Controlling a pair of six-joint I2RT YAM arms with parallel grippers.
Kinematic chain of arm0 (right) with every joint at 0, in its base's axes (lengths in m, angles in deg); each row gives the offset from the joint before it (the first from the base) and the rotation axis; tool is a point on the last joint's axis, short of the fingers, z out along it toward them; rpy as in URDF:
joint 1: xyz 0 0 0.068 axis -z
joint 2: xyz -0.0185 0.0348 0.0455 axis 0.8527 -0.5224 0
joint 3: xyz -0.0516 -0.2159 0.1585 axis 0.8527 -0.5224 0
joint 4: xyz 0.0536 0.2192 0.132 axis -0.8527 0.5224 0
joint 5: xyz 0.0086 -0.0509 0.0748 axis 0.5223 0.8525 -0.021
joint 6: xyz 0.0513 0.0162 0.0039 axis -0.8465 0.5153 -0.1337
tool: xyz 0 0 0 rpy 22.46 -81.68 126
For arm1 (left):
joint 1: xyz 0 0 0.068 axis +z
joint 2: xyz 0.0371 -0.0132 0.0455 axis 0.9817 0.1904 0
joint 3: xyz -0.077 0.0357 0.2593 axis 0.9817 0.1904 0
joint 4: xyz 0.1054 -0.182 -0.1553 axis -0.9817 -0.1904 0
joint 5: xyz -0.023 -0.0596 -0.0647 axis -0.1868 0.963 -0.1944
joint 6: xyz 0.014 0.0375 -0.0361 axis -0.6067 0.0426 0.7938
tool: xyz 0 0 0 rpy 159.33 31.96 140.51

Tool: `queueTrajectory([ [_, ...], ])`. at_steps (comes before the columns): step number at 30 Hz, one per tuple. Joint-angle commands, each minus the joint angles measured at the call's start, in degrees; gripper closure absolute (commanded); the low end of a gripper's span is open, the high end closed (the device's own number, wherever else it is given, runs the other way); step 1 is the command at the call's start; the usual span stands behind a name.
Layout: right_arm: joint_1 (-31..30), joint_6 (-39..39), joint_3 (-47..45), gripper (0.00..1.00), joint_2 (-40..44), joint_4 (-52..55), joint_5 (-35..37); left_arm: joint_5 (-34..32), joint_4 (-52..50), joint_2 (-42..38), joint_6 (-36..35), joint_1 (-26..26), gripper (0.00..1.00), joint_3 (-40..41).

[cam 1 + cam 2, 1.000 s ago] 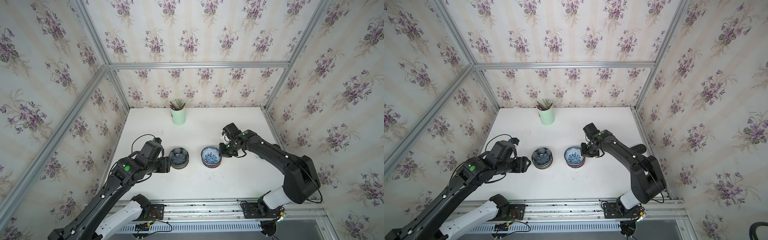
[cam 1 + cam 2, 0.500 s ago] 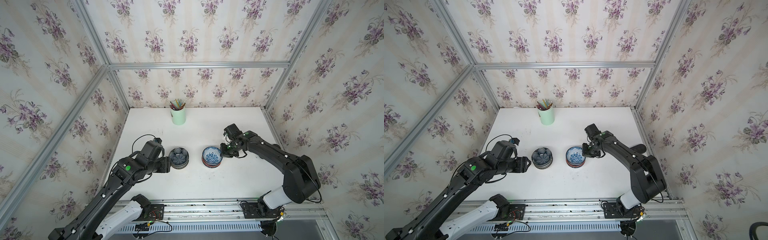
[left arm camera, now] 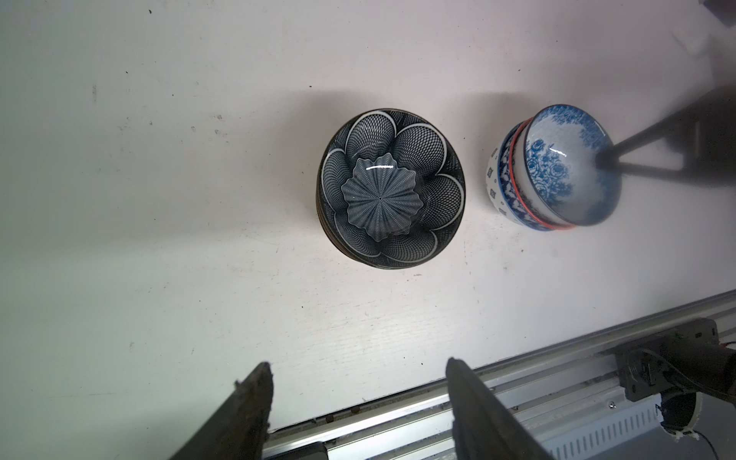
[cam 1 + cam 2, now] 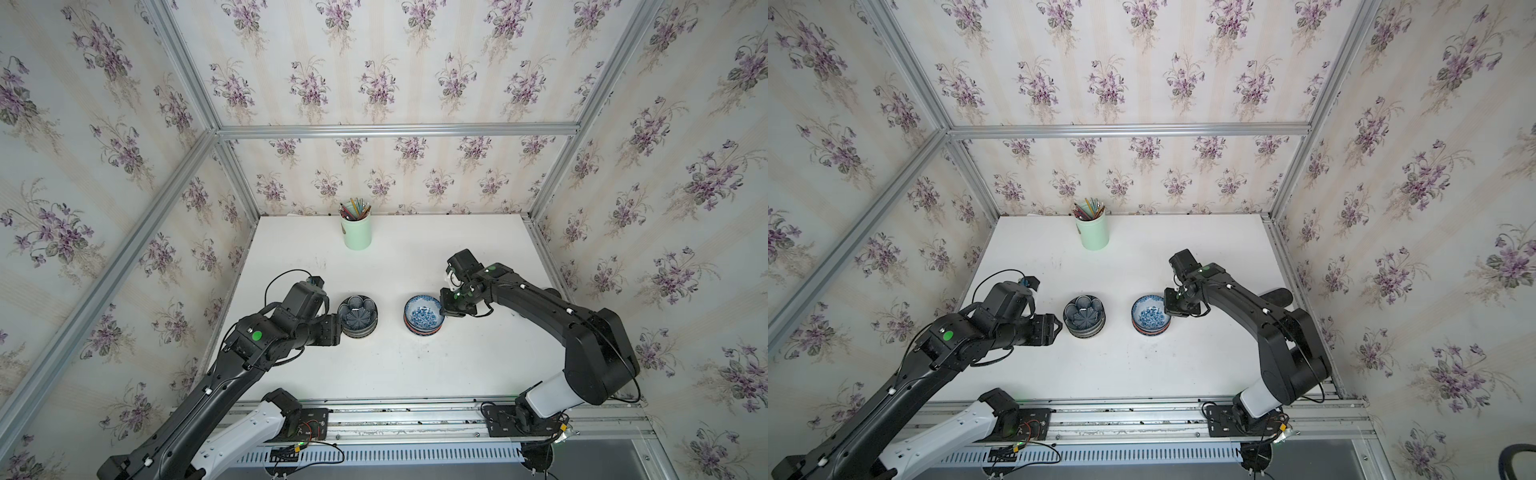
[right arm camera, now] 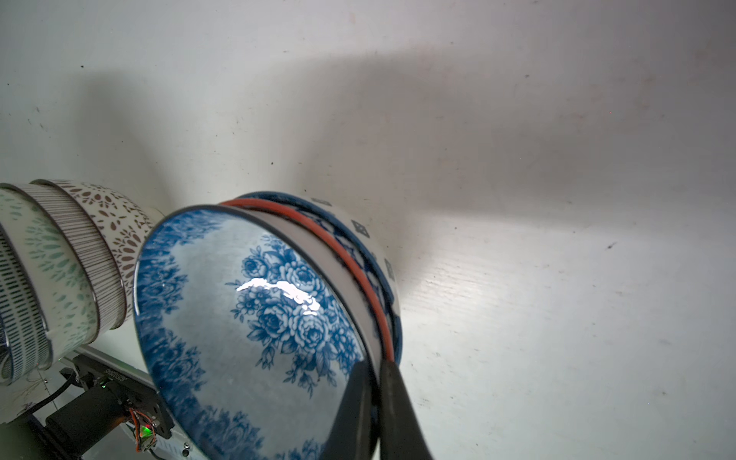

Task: Stack the bowls
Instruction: Place the bowl in the bowl.

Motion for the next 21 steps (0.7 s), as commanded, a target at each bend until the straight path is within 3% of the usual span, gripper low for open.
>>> queueTrajectory([
  [1,0.0,0.5,-0.1,1.00,0.0,-1.0,-1.2,-0.2,0.7,0.0,-0.2,0.0,0.30,0.1],
  [13,0.0,0.8,-0.2,0.98,0.0,-0.8,-2.0,0.1,0.8,0.0,-0.3,0.0,0.30,0.3],
  [21,0.0,0.8,0.1,0.80,0.5,-0.5,-2.3,0.5,0.9,0.3,-0.4,0.0,0.29,0.2],
])
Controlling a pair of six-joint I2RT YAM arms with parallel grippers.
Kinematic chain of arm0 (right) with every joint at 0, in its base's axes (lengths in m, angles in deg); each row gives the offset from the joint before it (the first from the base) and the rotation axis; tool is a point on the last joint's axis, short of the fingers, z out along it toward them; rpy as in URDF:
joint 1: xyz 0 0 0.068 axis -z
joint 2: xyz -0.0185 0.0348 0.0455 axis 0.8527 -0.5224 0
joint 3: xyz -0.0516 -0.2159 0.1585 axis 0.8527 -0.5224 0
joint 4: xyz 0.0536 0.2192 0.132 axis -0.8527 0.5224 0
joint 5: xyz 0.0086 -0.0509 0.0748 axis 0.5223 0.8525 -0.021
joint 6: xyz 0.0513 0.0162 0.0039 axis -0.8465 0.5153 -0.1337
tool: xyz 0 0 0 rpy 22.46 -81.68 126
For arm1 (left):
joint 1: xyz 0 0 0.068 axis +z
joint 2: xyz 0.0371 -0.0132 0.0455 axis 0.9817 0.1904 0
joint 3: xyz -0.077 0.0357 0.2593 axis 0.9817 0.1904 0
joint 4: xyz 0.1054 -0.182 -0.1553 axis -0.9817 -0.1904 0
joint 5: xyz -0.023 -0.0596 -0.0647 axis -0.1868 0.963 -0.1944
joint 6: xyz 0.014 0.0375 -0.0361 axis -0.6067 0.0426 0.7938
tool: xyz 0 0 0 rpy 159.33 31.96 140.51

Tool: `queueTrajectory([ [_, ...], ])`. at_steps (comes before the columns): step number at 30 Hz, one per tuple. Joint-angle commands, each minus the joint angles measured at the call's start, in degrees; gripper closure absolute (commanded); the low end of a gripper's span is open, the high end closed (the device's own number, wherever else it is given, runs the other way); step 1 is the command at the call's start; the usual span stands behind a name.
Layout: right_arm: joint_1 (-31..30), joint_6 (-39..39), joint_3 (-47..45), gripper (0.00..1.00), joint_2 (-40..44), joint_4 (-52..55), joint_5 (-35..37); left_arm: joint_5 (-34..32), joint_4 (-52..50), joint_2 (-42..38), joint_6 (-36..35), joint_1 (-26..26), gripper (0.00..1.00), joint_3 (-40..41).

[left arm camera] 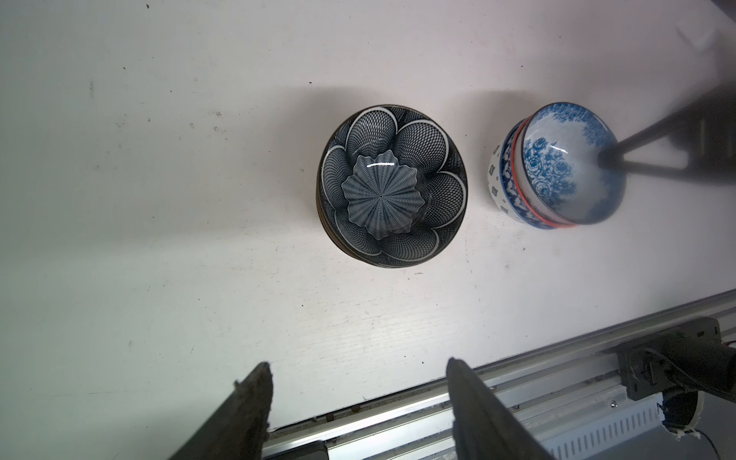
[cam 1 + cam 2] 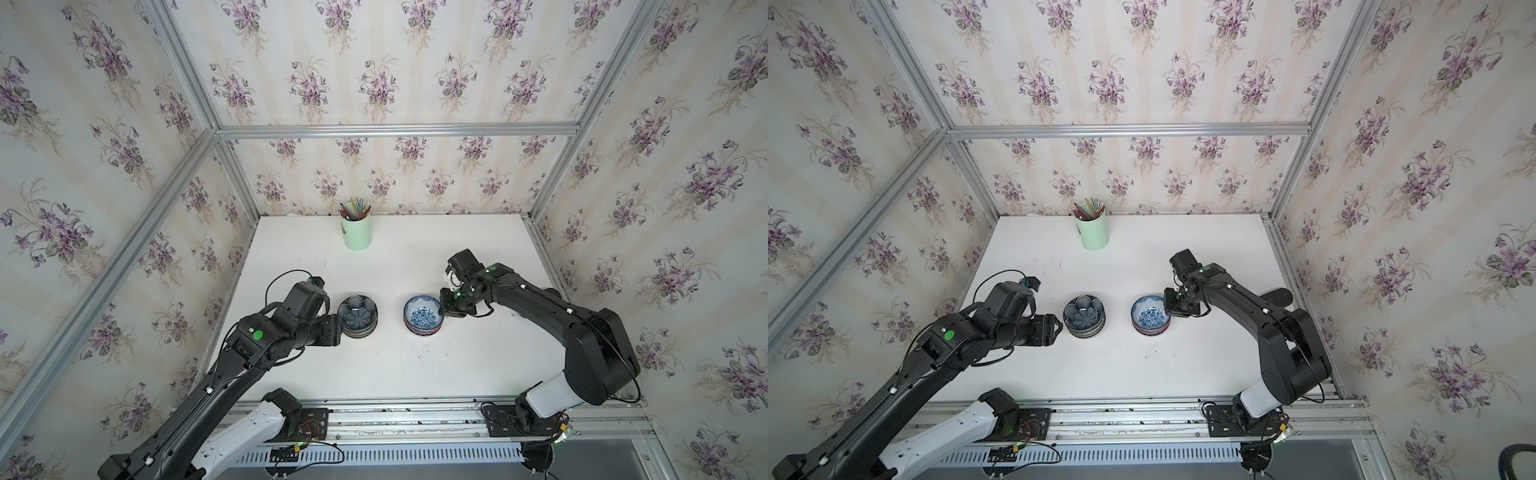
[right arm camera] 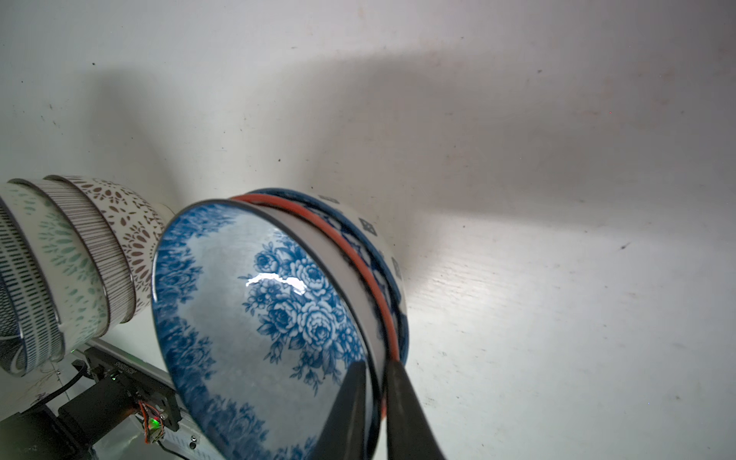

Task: Stack the bowls
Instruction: Place the bowl in the bowl, then reset both arms

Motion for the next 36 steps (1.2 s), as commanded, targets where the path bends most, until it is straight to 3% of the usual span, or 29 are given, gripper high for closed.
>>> queueTrajectory([
  [1,0.0,0.7,0.2,0.79,0.4,-0.1,-0.9,0.3,0.9,0.1,-0.4,0.0,0.29,-0.1],
  [7,-0.1,0.7,0.1,0.71,0.9,-0.1,-1.0,0.3,1.0,0.5,-0.5,0.0,0.29,-0.2],
  [11,0.0,0.8,1.5,0.55,2.0,1.0,1.8,-3.1,1.1,0.4,0.6,0.0,0.29,-0.6],
  [15,0.0,0.8,5.8,0.39,6.0,0.5,14.5,-16.4,1.9,-0.4,3.6,0.1,0.29,-1.6],
  [18,0.0,0.8,1.7,0.06,13.7,-10.6,29.0,-31.7,6.3,-1.9,4.9,0.0,0.25,1.2],
  [19,0.0,2.2,-1.5,0.01,16.6,-15.5,33.2,-36.3,9.8,-2.4,3.7,0.0,0.24,3.7],
  [21,0.0,3.9,-9.3,0.00,21.2,-24.8,41.0,-43.4,18.9,-2.8,-0.8,0.2,0.19,10.4],
  [25,0.0,10.0,-28.8,0.00,28.6,-45.4,49.3,-53.4,38.1,-1.0,-10.2,1.0,0.19,23.4],
  [28,0.0,14.5,-42.4,0.00,31.8,-62.2,57.3,-51.3,58.5,-0.9,-19.4,3.9,0.19,33.9],
  [31,2.3,17.7,-43.7,0.00,32.4,-66.7,57.2,-43.4,77.1,-0.8,-26.0,9.8,0.18,42.7],
  [34,5.4,24.8,-49.0,0.00,28.0,-80.3,56.1,-32.8,89.8,1.6,-25.1,20.3,0.18,47.9],
  [36,9.6,22.6,-52.9,0.00,23.5,-92.1,55.7,-26.5,88.7,3.9,-22.0,26.2,0.19,46.0],
])
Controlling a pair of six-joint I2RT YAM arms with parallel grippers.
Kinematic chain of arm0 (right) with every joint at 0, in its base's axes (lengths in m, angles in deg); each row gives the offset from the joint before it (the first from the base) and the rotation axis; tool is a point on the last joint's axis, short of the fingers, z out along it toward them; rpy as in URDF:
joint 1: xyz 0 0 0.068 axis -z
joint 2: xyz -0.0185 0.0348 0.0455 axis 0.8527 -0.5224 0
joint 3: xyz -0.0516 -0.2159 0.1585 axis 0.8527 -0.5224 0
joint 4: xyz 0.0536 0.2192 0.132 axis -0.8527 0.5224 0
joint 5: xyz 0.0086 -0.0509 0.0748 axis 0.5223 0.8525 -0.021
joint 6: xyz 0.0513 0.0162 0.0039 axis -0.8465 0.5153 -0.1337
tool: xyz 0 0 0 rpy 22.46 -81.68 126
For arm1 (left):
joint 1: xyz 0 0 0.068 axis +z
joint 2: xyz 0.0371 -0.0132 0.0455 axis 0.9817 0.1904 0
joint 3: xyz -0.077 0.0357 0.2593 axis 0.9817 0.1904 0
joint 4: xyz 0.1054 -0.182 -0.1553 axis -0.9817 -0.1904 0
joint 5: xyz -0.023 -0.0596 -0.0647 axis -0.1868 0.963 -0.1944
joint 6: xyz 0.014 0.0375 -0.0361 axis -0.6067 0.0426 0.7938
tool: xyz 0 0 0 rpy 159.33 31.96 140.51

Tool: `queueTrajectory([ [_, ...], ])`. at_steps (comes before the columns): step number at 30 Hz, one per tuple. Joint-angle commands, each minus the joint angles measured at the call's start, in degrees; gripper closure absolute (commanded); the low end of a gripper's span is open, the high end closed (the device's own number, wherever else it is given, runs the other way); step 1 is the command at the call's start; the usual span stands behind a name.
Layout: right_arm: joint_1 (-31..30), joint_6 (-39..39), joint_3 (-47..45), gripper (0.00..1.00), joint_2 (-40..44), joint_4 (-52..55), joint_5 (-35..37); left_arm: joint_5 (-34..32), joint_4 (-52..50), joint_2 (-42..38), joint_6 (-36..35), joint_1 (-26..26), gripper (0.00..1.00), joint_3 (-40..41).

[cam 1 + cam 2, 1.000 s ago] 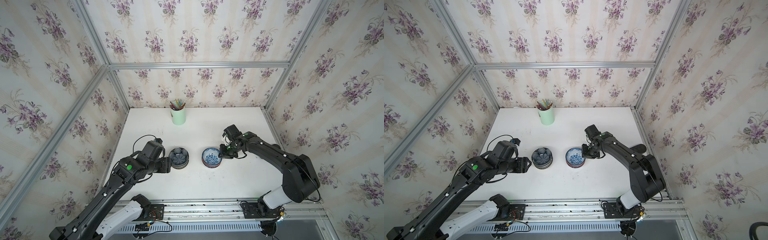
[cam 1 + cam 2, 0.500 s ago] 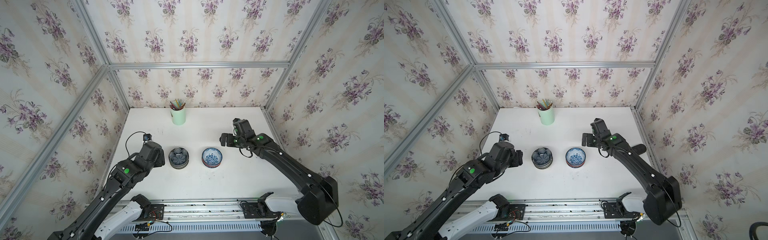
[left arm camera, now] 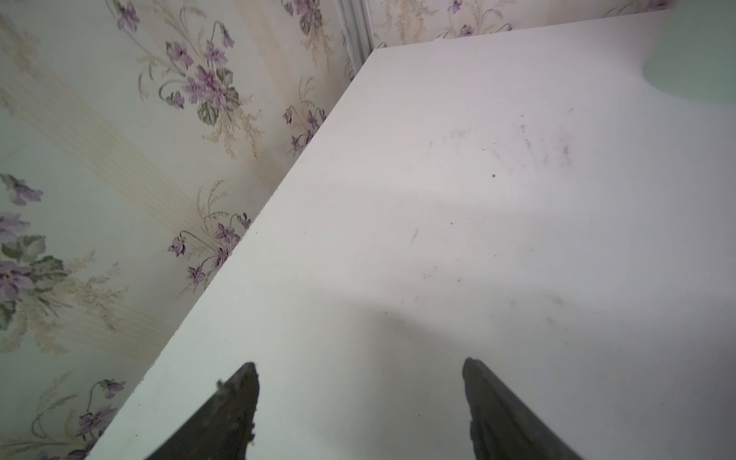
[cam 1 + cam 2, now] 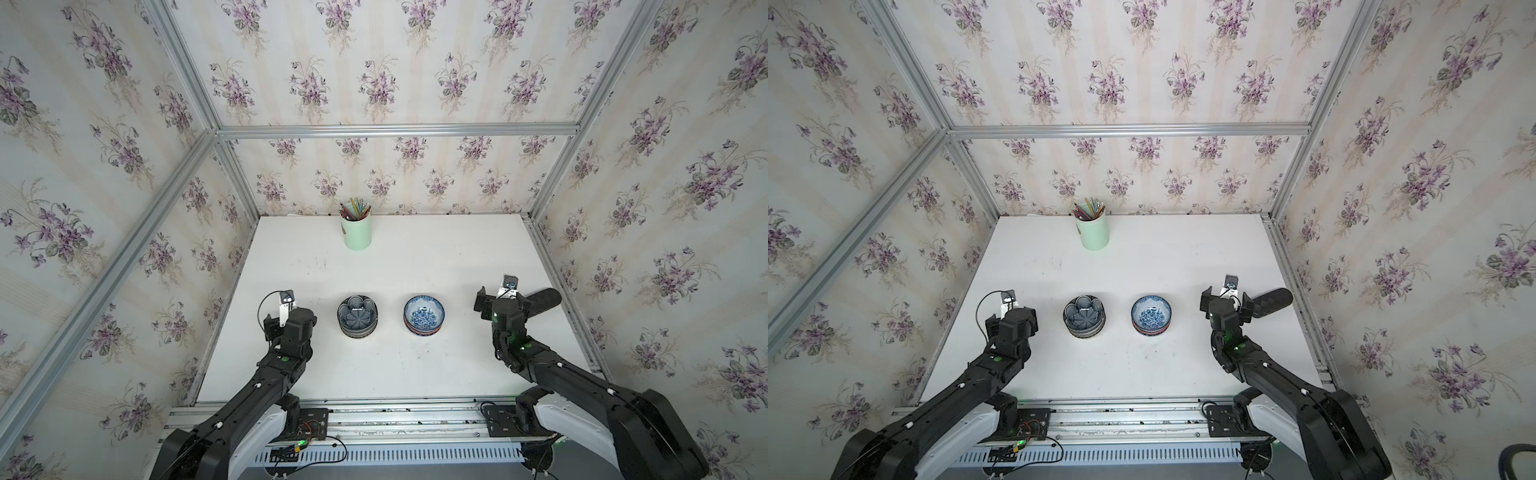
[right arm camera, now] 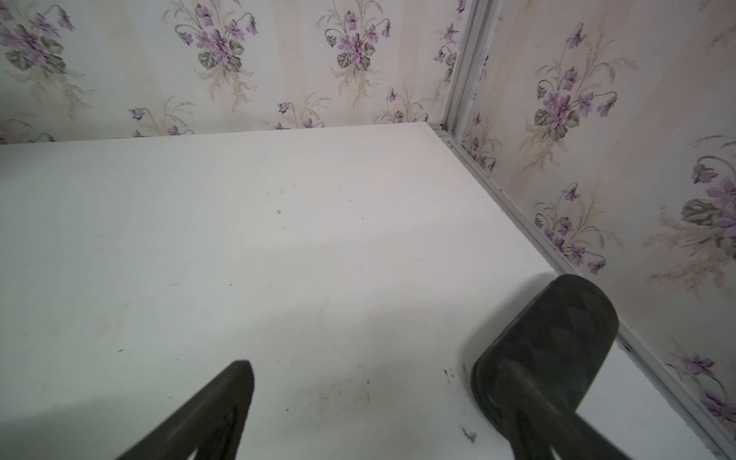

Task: Stack the bowls
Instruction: Reset both arms

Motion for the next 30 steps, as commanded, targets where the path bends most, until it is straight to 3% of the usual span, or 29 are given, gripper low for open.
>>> queueTrajectory([
  [1,4.0,0.8,-1.4,0.00,-4.2,-14.4,3.0,13.7,15.6,3.0,0.0,6.6,0.20,-1.2],
  [3,5.1,3.0,-4.0,0.02,-6.1,-24.1,2.6,16.8,22.1,8.4,0.5,8.9,0.21,-1.6],
  [7,8.0,9.7,-10.3,0.02,-15.4,-56.5,-2.2,20.3,35.4,20.1,-2.3,9.7,0.22,-3.9],
  [9,9.0,10.3,-11.1,0.02,-19.4,-60.3,-4.9,21.6,33.9,23.3,-4.4,9.7,0.23,-7.5],
  [11,10.4,11.7,-11.5,0.00,-28.1,-72.7,-7.8,22.2,29.6,25.3,-4.9,9.8,0.24,-10.5],
  [13,11.7,10.8,-8.7,0.00,-25.1,-60.1,-16.6,25.8,29.9,27.8,-6.8,10.0,0.24,-11.2],
  [16,15.3,8.1,-8.4,0.00,-30.2,-67.3,-18.1,27.2,39.8,36.9,-8.5,10.6,0.24,-11.2],
  [18,16.3,5.6,-4.5,0.02,-25.6,-50.4,-20.1,28.0,34.7,35.3,-7.8,10.6,0.24,-12.5],
  [19,17.9,5.3,-2.8,0.03,-27.6,-51.1,-21.9,29.1,34.1,35.5,-8.0,10.6,0.23,-12.5],
  [21,19.2,3.4,0.5,0.01,-26.0,-41.2,-23.3,29.6,38.2,37.0,-8.7,10.6,0.23,-11.0],
  [23,19.3,4.3,-0.5,0.00,-28.1,-47.9,-23.3,29.6,40.8,37.2,-9.2,10.6,0.23,-10.7],
  [24,19.3,3.4,0.4,0.00,-26.5,-42.6,-23.5,29.7,39.3,36.9,-8.6,10.6,0.24,-11.0],
  [26,19.3,4.5,-1.1,0.00,-27.8,-48.4,-23.3,29.6,40.2,37.3,-9.0,10.6,0.16,-10.6],
  [30,19.1,4.9,-1.0,0.00,-27.1,-47.3,-24.5,29.6,40.7,37.1,-9.0,10.6,0.15,-10.5],
])
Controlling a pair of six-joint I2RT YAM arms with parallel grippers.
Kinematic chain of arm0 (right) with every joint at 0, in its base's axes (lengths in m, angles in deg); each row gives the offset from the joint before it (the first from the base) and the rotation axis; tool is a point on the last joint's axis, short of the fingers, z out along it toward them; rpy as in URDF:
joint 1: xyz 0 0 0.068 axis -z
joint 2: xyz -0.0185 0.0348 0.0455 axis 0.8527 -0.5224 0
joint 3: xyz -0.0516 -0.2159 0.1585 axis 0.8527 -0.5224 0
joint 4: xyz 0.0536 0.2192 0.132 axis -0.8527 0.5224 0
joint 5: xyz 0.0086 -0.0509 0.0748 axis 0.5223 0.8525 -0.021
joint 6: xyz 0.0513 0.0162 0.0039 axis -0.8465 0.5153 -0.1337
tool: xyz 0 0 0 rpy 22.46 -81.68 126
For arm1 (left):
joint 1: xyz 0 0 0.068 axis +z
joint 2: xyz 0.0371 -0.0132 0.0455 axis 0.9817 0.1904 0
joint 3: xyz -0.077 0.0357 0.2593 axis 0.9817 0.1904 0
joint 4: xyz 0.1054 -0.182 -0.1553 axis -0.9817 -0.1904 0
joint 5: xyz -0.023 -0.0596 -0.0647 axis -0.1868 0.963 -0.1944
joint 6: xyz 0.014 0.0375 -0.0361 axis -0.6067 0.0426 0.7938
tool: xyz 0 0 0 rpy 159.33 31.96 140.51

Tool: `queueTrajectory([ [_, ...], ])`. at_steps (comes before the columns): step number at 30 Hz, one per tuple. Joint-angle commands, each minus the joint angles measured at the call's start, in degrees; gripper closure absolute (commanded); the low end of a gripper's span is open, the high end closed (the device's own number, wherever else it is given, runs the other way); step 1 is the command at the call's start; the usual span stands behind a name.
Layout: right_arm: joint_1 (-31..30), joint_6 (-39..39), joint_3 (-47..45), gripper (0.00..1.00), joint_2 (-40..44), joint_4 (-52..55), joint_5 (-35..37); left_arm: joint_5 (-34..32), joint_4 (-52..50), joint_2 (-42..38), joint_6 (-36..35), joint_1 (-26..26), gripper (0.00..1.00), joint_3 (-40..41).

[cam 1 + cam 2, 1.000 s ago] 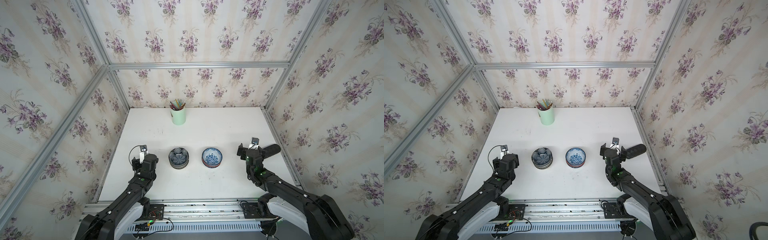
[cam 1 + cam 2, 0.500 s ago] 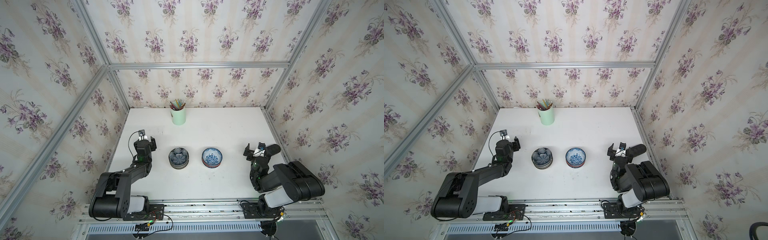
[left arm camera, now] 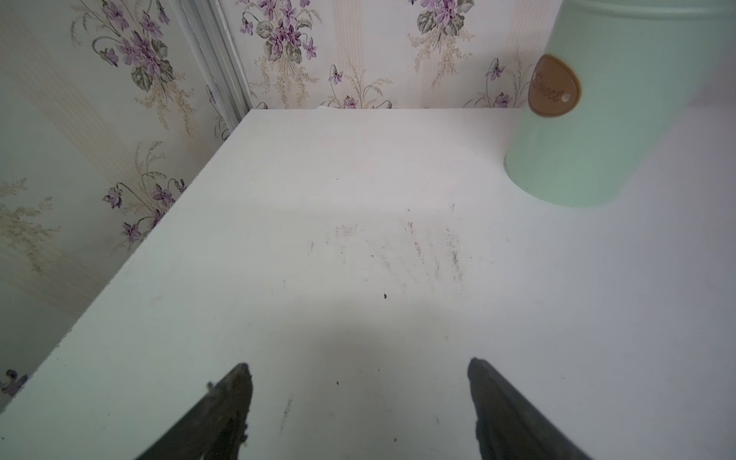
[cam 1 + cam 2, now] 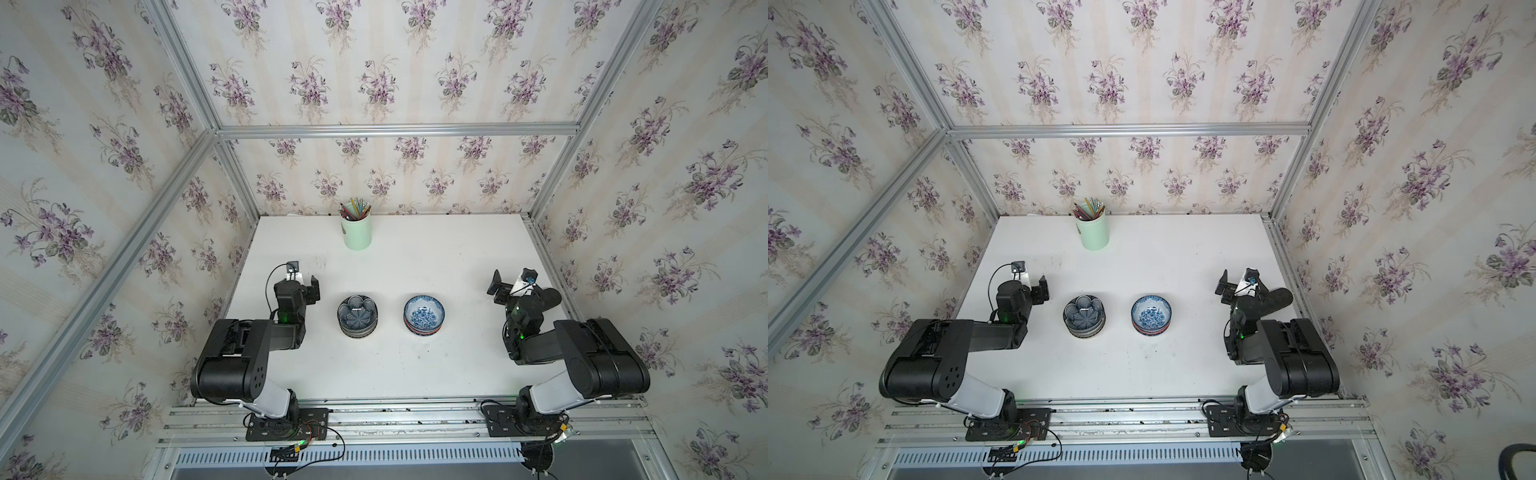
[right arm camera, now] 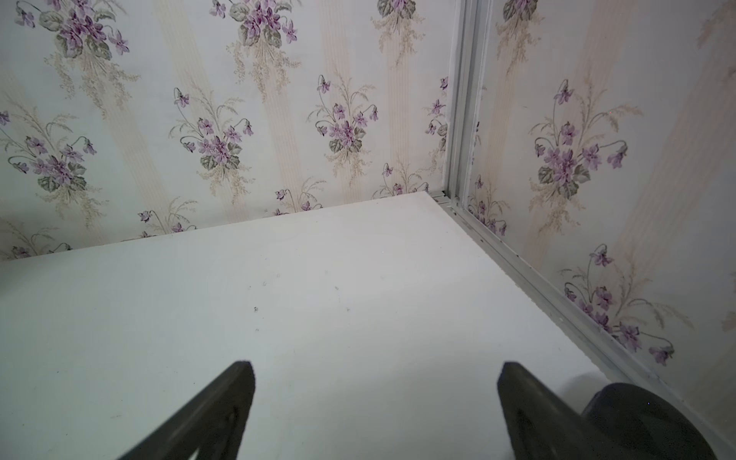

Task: Stack the bowls
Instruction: Reset both arms

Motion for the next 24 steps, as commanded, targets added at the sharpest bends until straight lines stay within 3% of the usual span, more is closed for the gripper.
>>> queueTrajectory([
  [1,-0.1,0.1,0.3,0.00,0.4,1.0,-2.4,0.8,2.7,0.0,-0.9,0.0,0.15,0.0],
  [24,-0.1,1.0,0.8,0.00,-0.1,1.0,-3.7,0.8,2.7,0.0,-0.9,0.0,0.15,0.0],
])
